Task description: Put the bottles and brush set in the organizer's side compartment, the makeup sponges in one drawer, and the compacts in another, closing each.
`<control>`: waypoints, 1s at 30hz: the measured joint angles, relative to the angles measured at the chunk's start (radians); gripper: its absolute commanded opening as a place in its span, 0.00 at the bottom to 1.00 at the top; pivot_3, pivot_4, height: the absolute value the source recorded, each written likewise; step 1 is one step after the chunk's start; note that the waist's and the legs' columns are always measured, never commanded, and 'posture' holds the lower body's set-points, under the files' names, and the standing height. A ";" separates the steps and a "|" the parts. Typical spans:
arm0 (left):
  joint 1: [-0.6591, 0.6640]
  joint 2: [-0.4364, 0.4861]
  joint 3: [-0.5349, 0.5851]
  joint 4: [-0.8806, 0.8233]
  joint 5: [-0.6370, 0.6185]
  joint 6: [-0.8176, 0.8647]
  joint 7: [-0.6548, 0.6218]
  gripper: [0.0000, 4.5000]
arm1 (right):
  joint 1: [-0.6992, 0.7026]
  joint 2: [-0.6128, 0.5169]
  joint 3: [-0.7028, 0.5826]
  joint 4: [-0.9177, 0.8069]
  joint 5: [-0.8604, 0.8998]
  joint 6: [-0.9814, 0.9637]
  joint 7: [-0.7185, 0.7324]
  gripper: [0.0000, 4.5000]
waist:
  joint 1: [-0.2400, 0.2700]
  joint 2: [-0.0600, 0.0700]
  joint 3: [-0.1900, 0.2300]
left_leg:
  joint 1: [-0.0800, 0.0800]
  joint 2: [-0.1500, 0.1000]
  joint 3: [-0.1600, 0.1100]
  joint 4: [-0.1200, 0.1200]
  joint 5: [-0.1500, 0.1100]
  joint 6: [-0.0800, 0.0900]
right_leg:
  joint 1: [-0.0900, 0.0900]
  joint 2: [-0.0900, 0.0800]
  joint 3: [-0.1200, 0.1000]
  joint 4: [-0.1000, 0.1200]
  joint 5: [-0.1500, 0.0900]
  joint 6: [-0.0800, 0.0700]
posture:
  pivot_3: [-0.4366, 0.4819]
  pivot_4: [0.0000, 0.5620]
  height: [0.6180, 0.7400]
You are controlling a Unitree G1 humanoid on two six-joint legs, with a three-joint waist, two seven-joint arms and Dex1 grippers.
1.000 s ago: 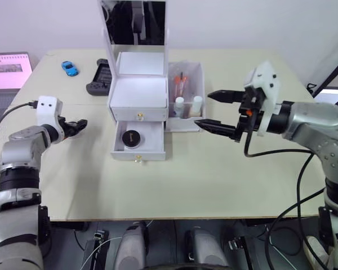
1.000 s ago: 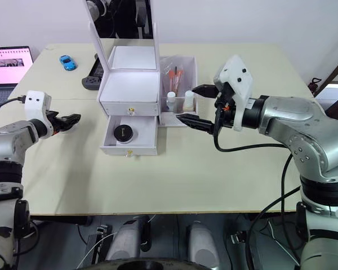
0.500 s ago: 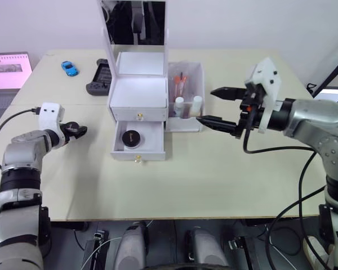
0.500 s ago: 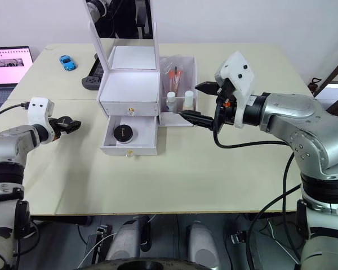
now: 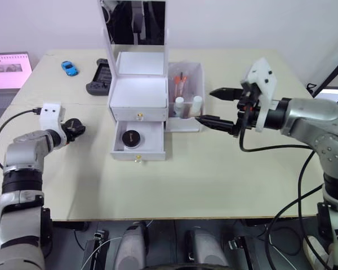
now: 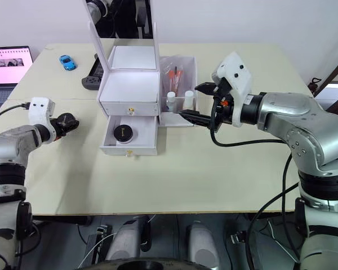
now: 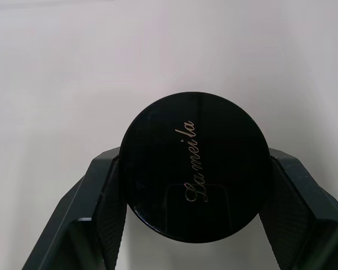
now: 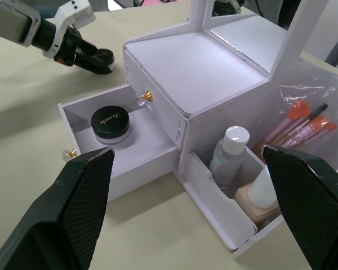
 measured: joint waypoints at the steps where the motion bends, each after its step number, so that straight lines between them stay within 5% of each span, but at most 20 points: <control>1: -0.001 0.002 0.003 -0.026 -0.006 -0.007 -0.017 0.59 | 0.000 0.000 0.000 0.000 -0.001 0.000 0.000 1.00 | 0.000 0.000 0.000 | 0.000 0.000 0.000 0.000 0.000 0.000 | 0.000 0.000 0.000 0.000 0.000 0.000 | 0.48 0.27 1.00; 16: -0.013 0.202 0.031 -0.539 -0.359 0.095 -0.473 0.59 | -0.008 0.009 0.013 0.039 -0.001 -0.025 0.032 1.00 | -0.003 -0.001 0.001 | 0.000 0.000 0.001 0.000 0.000 0.000 | 0.000 0.000 0.001 0.000 0.000 0.000 | 0.48 0.27 1.00; 30: -0.003 0.199 -0.294 -0.701 -0.272 0.082 -0.562 0.59 | 0.021 0.001 -0.019 -0.020 0.015 0.001 0.001 1.00 | 0.000 -0.001 0.001 | 0.000 0.000 0.001 0.000 0.000 0.000 | -0.001 0.002 0.003 0.000 0.000 0.000 | 0.48 0.27 1.00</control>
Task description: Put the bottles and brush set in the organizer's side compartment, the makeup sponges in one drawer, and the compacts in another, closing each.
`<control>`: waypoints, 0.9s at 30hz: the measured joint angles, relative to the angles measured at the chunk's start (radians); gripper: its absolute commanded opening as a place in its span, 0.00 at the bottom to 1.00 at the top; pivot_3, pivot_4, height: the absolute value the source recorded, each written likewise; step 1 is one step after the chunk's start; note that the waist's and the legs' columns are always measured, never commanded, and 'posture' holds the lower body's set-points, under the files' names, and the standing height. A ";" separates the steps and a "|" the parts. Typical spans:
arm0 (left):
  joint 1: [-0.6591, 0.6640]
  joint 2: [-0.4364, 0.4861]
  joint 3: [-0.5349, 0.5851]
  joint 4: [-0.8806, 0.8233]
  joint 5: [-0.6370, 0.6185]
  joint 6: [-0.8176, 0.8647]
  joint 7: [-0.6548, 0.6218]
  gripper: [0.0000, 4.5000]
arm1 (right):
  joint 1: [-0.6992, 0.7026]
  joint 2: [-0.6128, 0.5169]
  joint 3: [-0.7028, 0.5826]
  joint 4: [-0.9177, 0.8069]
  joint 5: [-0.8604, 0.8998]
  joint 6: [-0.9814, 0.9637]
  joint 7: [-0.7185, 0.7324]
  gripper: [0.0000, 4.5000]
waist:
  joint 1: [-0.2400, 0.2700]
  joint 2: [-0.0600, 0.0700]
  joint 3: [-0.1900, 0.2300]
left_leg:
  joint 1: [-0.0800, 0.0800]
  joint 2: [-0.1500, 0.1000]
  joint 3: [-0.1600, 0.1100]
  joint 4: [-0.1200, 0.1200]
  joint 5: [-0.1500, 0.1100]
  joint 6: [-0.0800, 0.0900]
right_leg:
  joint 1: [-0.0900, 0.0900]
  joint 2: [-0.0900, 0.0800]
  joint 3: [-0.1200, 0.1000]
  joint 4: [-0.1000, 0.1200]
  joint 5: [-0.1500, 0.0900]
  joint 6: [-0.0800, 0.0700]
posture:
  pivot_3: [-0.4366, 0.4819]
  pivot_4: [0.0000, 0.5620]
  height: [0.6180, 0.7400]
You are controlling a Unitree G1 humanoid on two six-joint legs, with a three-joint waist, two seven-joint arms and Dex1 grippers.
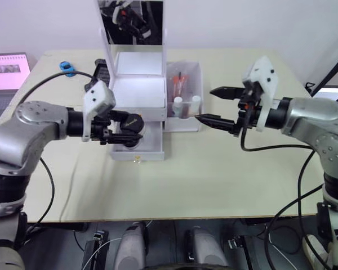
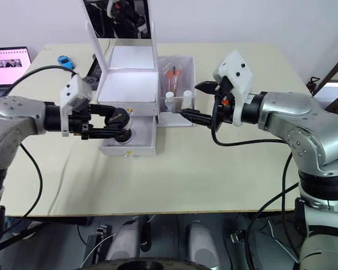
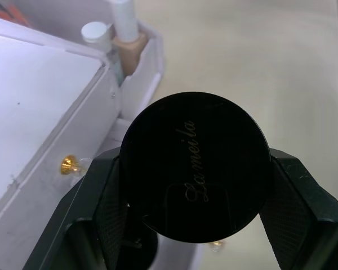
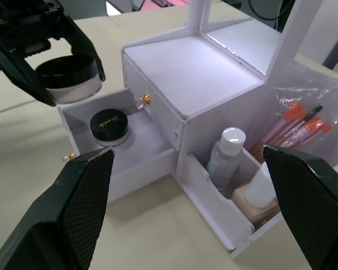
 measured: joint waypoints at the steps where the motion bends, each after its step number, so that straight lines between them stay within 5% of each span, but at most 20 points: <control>1: 0.001 -0.007 -0.023 0.019 0.028 -0.018 0.006 0.59 | 0.009 -0.003 -0.004 -0.010 0.004 0.002 0.000 1.00 | 0.000 0.000 0.000 | 0.000 0.000 0.000 0.000 0.000 0.000 | 0.000 0.000 0.000 0.000 0.000 0.000 | 0.48 0.27 1.00; 24: -0.006 -0.199 -0.183 0.127 0.254 -0.102 0.069 0.59 | 0.022 -0.045 -0.056 -0.079 0.066 0.051 -0.028 1.00 | 0.001 0.000 0.000 | 0.000 0.000 0.000 0.001 0.000 0.000 | 0.000 0.000 0.001 0.000 0.000 0.000 | 0.48 0.27 1.00; 27: -0.006 -0.213 -0.183 0.152 0.268 -0.105 0.074 0.92 | 0.022 -0.047 -0.058 -0.079 0.066 0.057 -0.034 1.00 | 0.001 0.000 0.000 | 0.000 0.000 0.000 0.001 0.000 0.000 | 0.000 0.000 0.001 0.000 0.000 0.000 | 0.48 0.27 1.00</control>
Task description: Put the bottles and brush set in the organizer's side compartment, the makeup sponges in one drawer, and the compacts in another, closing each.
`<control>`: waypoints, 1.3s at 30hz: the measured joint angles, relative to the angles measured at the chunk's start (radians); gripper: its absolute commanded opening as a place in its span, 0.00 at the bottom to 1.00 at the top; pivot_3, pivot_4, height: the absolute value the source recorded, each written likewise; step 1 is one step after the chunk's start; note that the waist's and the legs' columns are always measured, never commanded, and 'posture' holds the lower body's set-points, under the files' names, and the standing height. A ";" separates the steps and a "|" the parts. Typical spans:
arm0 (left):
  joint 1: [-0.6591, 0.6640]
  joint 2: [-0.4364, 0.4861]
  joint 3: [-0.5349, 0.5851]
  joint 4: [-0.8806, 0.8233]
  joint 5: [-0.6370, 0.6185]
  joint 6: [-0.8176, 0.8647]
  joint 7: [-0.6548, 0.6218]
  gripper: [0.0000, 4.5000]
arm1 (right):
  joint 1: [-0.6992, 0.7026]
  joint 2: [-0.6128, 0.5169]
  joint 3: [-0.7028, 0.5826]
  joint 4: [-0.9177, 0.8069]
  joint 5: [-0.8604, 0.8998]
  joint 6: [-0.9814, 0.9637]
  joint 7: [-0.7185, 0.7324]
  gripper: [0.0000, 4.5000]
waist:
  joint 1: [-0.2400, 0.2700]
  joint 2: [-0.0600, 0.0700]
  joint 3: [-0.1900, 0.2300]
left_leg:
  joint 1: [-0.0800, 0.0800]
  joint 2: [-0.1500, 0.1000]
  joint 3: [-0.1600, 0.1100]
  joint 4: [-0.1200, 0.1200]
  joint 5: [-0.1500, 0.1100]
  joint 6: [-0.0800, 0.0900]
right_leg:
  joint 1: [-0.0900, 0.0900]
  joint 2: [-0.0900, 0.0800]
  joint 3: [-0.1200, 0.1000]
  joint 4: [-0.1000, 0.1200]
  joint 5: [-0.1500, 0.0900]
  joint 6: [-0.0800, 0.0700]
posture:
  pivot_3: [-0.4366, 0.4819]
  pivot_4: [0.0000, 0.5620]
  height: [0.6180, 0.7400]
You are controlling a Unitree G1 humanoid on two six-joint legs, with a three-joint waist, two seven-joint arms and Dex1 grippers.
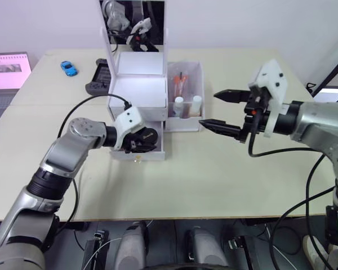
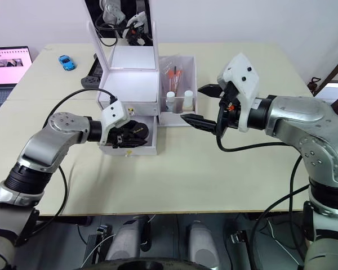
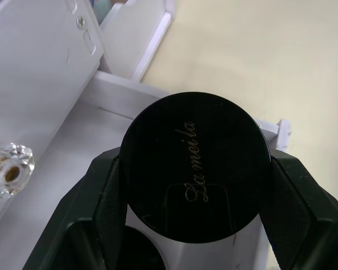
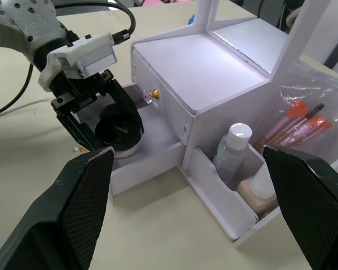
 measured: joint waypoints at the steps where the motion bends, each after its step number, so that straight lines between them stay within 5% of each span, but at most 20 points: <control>1: -0.003 -0.003 0.001 0.011 0.006 -0.002 0.002 0.99 | 0.000 -0.002 -0.002 0.000 0.000 0.002 -0.002 1.00 | 0.000 0.000 0.000 | 0.000 0.000 0.000 0.000 0.000 0.000 | 0.000 0.000 0.000 0.000 0.000 0.000 | 0.48 0.27 1.00; 8: -0.015 -0.019 0.020 0.016 -0.024 0.019 -0.016 0.99 | 0.000 -0.004 -0.012 -0.003 0.011 0.009 -0.010 1.00 | 0.000 0.000 0.000 | 0.000 0.000 0.000 0.000 0.000 0.000 | 0.000 0.000 0.000 0.000 0.000 0.000 | 0.48 0.27 1.00; 14: 0.004 0.018 0.153 -0.073 -0.167 0.073 -0.076 0.99 | 0.000 -0.017 -0.014 -0.004 0.017 0.008 -0.013 1.00 | -0.004 0.000 0.000 | 0.000 0.000 0.000 0.000 0.000 0.000 | 0.000 0.000 0.000 0.000 0.000 0.000 | 0.48 0.27 1.00; 20: 0.193 0.132 0.365 -0.167 -0.295 0.078 -0.139 0.99 | -0.093 -0.041 -0.036 0.013 0.056 0.005 0.034 1.00 | -0.006 0.002 0.001 | 0.001 0.001 0.000 -0.001 0.000 0.000 | -0.001 0.000 0.001 0.001 0.000 0.000 | 0.48 0.27 1.00; 23: 0.280 0.117 0.453 -0.206 -0.364 0.105 -0.104 0.79 | -0.108 -0.047 -0.022 0.021 0.060 -0.005 0.074 1.00 | 0.003 0.001 0.001 | 0.001 0.000 0.001 0.000 0.000 0.000 | 0.001 -0.002 0.000 0.000 0.000 0.000 | 0.48 0.27 1.00; 30: 0.578 0.067 0.514 -0.292 -0.387 0.112 -0.012 0.01 | -0.112 -0.062 0.034 0.045 0.074 -0.007 0.148 1.00 | -0.005 0.001 0.000 | 0.001 0.000 0.001 0.000 0.000 0.000 | 0.000 -0.002 0.001 -0.001 0.000 0.000 | 0.48 0.27 1.00; 39: 0.660 -0.075 0.444 -0.256 -0.318 -0.013 0.110 0.01 | -0.121 -0.070 0.070 0.065 0.061 -0.013 0.179 1.00 | -0.001 0.001 0.000 | 0.001 0.000 0.001 0.000 0.000 0.000 | 0.001 -0.003 0.001 -0.001 -0.002 -0.004 | 0.48 0.27 1.00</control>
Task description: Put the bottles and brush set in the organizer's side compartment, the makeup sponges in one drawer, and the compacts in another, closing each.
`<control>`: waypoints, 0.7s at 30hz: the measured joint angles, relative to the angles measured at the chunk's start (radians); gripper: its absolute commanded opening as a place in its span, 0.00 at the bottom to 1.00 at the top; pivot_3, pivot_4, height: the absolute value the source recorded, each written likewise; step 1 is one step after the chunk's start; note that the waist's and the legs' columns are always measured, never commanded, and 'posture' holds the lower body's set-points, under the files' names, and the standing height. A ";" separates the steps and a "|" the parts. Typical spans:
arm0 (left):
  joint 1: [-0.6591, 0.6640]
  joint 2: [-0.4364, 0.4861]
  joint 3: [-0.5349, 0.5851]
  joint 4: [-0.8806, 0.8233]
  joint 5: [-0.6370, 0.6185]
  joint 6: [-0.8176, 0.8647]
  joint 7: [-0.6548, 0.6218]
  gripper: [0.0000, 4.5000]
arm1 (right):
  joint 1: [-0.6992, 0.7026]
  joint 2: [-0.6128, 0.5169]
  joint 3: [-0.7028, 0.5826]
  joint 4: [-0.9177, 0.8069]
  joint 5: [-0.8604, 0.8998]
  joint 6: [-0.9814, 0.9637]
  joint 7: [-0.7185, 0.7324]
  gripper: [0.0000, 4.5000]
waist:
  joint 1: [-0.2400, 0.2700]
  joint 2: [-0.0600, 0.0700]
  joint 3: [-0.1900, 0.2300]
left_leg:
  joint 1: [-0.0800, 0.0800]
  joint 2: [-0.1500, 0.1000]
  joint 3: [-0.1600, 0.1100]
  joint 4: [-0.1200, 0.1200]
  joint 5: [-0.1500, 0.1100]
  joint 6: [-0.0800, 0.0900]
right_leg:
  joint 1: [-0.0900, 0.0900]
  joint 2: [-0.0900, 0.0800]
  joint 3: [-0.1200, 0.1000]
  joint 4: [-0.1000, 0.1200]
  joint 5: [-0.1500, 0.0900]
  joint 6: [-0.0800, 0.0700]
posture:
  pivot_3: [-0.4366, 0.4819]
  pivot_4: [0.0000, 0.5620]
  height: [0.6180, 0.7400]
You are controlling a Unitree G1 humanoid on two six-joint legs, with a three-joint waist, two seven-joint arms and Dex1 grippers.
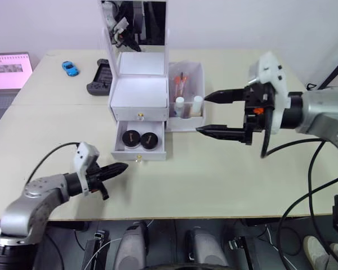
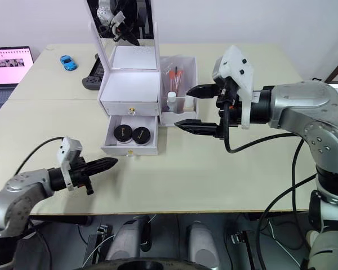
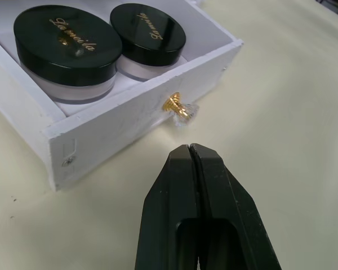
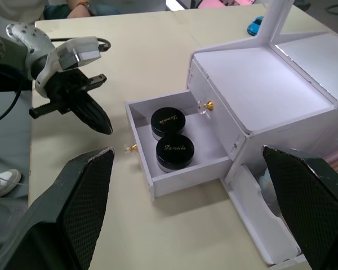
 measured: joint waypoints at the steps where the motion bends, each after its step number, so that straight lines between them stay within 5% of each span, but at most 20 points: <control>1: -0.008 -0.015 -0.012 0.012 0.007 -0.009 0.013 0.01 | 0.000 -0.001 0.000 0.002 -0.005 0.000 0.000 1.00 | 0.000 0.000 0.000 | 0.000 0.000 0.000 0.000 0.000 0.000 | 0.000 0.000 0.000 0.000 0.000 0.000 | 0.48 0.27 1.00; 21: -0.447 -0.124 -0.171 0.429 0.223 -0.243 0.108 0.01 | 0.010 -0.043 -0.035 -0.029 0.003 0.037 -0.060 1.00 | 0.001 0.000 0.000 | 0.000 0.000 0.000 0.000 0.000 0.000 | 0.000 0.002 0.000 0.001 0.002 0.004 | 0.48 0.27 1.00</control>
